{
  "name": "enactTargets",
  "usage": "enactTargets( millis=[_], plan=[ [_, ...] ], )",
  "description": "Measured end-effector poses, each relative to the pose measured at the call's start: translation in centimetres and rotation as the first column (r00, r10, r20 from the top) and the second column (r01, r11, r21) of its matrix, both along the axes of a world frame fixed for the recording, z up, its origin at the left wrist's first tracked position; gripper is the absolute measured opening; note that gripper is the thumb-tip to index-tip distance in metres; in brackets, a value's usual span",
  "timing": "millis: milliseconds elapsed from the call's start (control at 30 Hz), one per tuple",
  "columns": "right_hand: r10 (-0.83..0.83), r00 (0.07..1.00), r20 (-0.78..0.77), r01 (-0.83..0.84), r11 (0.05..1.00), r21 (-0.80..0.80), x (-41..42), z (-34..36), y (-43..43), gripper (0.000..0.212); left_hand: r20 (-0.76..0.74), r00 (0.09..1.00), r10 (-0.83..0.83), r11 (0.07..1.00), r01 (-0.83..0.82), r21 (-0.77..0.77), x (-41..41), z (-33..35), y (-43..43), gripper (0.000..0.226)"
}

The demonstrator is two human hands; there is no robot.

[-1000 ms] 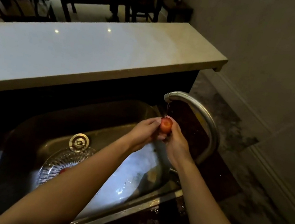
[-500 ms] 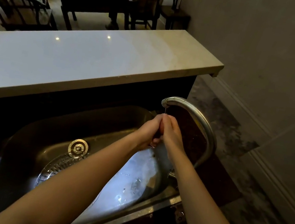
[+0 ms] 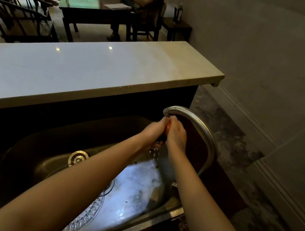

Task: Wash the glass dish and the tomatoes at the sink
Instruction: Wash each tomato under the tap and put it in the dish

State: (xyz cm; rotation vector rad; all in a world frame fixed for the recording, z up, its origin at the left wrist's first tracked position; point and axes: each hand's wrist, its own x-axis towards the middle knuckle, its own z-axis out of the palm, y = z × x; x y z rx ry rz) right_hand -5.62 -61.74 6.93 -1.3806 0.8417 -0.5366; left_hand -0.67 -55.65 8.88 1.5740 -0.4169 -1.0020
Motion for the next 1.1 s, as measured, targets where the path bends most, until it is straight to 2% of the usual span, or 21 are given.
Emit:
enactTargets(
  millis=[67, 100, 200, 300, 333, 367, 400, 433, 467, 500, 533, 600, 667, 733, 800, 867, 900, 933, 1033, 1100],
  plan=[
    [-0.05, 0.999, -0.006, 0.051, 0.99, 0.132, 0.6, 0.9, 0.0, 0.018, 0.009, 0.999, 0.052, 0.998, -0.052, -0.022, -0.4, 0.0, -0.1, 0.046],
    [-0.041, 0.999, -0.028, 0.044, 0.994, 0.095, 0.8, 1.1, 0.3, 0.019, 0.015, 0.996, 0.089, 0.996, -0.089, -0.03, -0.4, 0.0, -0.1, 0.046],
    [0.058, 0.997, -0.057, -0.071, 0.965, -0.252, -0.1, 0.7, 1.1, 0.024, -0.026, 0.989, 0.144, 0.986, -0.145, -0.08, -0.1, 0.3, 0.0, 0.038],
    [0.196, 0.979, -0.05, -0.2, 0.899, -0.39, -1.3, -0.3, 0.7, 0.031, -0.092, 0.995, 0.034, 0.999, -0.037, -0.025, 0.3, 1.0, 0.5, 0.034],
    [0.203, 0.978, -0.039, -0.204, 0.911, -0.359, -1.4, -0.4, 0.5, 0.031, -0.063, 0.998, 0.016, 1.0, -0.016, 0.009, 0.3, 1.0, 0.6, 0.034],
    [0.158, 0.987, -0.012, -0.156, 0.953, -0.261, -1.1, -0.3, 0.3, 0.03, -0.013, 1.0, 0.016, 0.999, -0.016, 0.035, 0.2, 0.9, 0.7, 0.037],
    [0.09, 0.996, 0.01, -0.089, 0.992, -0.084, -0.8, 0.1, 0.3, 0.028, 0.04, 0.999, 0.03, 0.998, -0.032, 0.047, -0.1, 0.8, 0.6, 0.039],
    [0.03, 1.0, 0.011, -0.031, 0.995, 0.1, -0.3, 0.6, 0.2, 0.026, 0.073, 0.996, 0.054, 0.998, -0.056, 0.038, -0.4, 0.7, 0.5, 0.04],
    [-0.005, 1.0, -0.007, 0.007, 0.977, 0.214, 0.2, 1.0, 0.3, 0.028, 0.077, 0.994, 0.08, 0.997, -0.081, 0.015, -0.8, 0.4, 0.3, 0.041],
    [-0.015, 0.999, -0.039, 0.024, 0.971, 0.24, 0.5, 1.3, 0.5, 0.032, 0.055, 0.993, 0.107, 0.994, -0.106, -0.013, -1.0, 0.2, 0.2, 0.041],
    [-0.006, 0.997, -0.074, 0.02, 0.981, 0.192, 0.6, 1.3, 0.7, 0.036, 0.022, 0.991, 0.134, 0.99, -0.133, -0.038, -1.2, 0.1, 0.2, 0.042],
    [0.046, 0.993, -0.107, -0.055, 0.995, -0.083, 0.0, 0.7, 1.2, 0.037, -0.032, 0.985, 0.169, 0.983, -0.171, -0.07, -0.8, 0.1, 0.4, 0.043],
    [0.177, 0.979, -0.106, -0.204, 0.907, -0.368, -1.1, -0.2, 1.5, 0.035, -0.086, 0.985, 0.152, 0.985, -0.158, -0.068, -0.1, 0.2, 0.8, 0.041],
    [0.243, 0.956, -0.167, -0.294, 0.816, -0.497, -1.5, -1.1, 1.1, 0.033, -0.123, 0.986, 0.114, 0.992, -0.12, -0.037, 0.2, 0.2, 1.2, 0.041],
    [0.181, 0.957, -0.225, -0.276, 0.8, -0.533, -1.3, -1.6, 0.6, 0.033, -0.125, 0.987, 0.104, 0.994, -0.107, -0.014, -0.2, 0.2, 1.1, 0.041],
    [0.061, 0.978, -0.199, -0.128, 0.93, -0.344, -0.2, -1.4, 0.3, 0.034, -0.063, 0.989, 0.133, 0.991, -0.132, 0.016, -0.7, 0.2, 0.6, 0.043],
    [0.001, 0.98, -0.201, -0.046, 0.975, -0.219, 0.6, -1.1, 0.2, 0.034, -0.024, 0.987, 0.16, 0.987, -0.16, 0.027, -0.8, 0.1, 0.4, 0.046],
    [-0.039, 0.972, -0.23, -0.001, 0.985, -0.171, 1.2, -0.7, 0.3, 0.033, 0.012, 0.982, 0.189, 0.982, -0.189, 0.028, -0.8, 0.0, 0.2, 0.047],
    [-0.094, 0.95, -0.297, -0.025, 0.926, -0.375, 1.8, -0.1, 0.2, 0.025, 0.106, 0.966, 0.234, 0.971, -0.237, 0.017, -0.1, -0.2, 0.3, 0.041],
    [0.007, 0.965, -0.264, -0.148, 0.842, -0.519, 0.9, -0.1, 0.2, 0.024, 0.075, 0.979, 0.192, 0.98, -0.195, 0.039, 0.4, 0.0, 0.7, 0.04]
  ],
)
